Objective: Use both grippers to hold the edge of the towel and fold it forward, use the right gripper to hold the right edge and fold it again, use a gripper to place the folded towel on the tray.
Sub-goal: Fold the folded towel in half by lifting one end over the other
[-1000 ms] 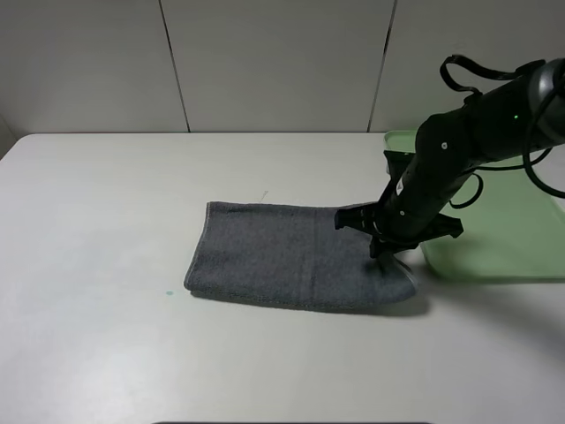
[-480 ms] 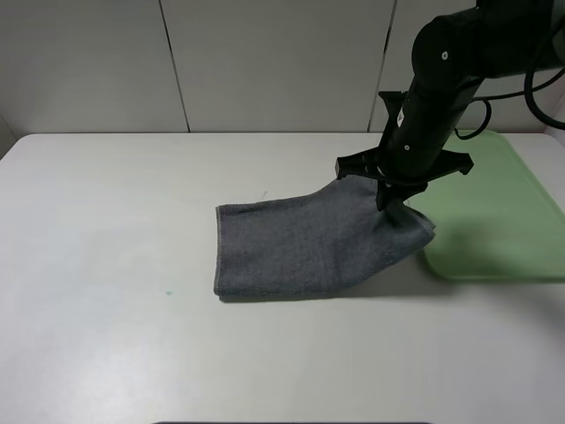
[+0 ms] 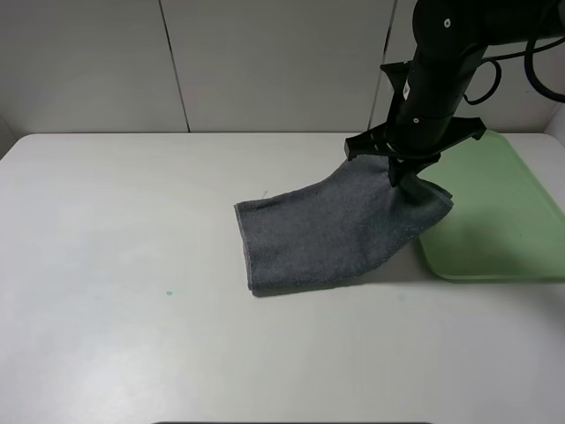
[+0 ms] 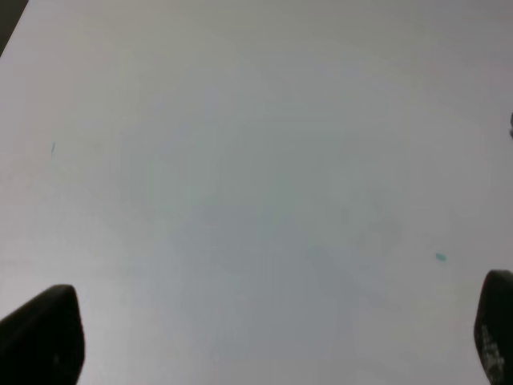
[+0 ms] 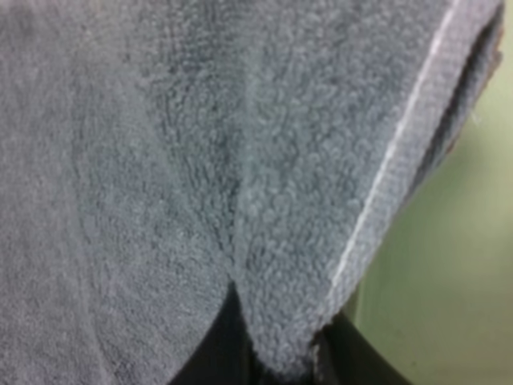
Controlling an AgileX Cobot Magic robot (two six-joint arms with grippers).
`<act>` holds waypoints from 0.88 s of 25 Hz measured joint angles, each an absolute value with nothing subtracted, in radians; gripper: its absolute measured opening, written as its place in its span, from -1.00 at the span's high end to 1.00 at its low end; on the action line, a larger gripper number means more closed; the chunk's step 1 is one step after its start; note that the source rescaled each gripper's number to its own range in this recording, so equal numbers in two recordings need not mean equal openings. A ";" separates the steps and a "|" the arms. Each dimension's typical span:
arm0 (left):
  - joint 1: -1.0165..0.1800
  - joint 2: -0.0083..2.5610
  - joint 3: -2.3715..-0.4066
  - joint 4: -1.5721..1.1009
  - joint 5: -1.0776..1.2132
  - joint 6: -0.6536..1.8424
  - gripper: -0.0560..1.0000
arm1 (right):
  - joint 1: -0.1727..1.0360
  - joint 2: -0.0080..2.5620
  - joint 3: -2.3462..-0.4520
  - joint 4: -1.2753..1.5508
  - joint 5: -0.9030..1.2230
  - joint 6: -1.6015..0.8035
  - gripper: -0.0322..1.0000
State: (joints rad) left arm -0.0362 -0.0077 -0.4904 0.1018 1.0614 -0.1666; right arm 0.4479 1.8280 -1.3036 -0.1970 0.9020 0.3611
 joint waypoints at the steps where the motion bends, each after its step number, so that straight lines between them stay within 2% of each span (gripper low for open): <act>1: -0.036 -0.008 -0.490 0.102 1.061 -0.167 -0.96 | 0.455 1.828 -1.304 -0.197 0.903 0.359 0.78; 13: -0.036 -0.008 -0.490 0.102 1.061 -0.167 -0.96 | 0.607 1.876 -1.305 -0.195 0.891 0.370 0.78; 22: -0.036 -0.008 -0.490 0.102 1.061 -0.167 -0.96 | 0.650 1.883 -1.305 -0.159 0.862 0.420 0.78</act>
